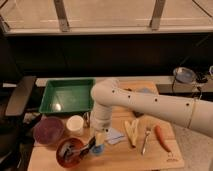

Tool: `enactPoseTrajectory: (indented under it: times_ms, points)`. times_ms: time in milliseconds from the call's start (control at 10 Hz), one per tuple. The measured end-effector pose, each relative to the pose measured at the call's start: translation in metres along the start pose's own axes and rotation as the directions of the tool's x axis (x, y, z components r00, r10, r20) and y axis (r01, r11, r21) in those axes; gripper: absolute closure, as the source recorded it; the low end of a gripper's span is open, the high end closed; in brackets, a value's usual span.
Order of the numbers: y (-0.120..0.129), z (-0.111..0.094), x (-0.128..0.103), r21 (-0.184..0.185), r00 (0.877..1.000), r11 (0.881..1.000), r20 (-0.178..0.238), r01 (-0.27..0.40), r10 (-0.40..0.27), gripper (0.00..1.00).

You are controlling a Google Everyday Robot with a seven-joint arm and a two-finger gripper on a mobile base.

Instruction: Wipe red bowl with brush

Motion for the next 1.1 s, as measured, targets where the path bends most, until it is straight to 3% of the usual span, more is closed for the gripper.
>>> enactPoseTrajectory:
  times_ms: [500,800,1100]
  points:
    - [-0.013,0.004,0.015,-0.014,1.000,1.000,-0.003,-0.023,0.023,1.00]
    - [-0.024,0.005,0.008,-0.011,1.000,1.000,-0.009,0.008,-0.008,1.00]
    - [-0.020,0.010,0.002,-0.013,1.000,1.000,-0.004,0.023,-0.023,1.00]
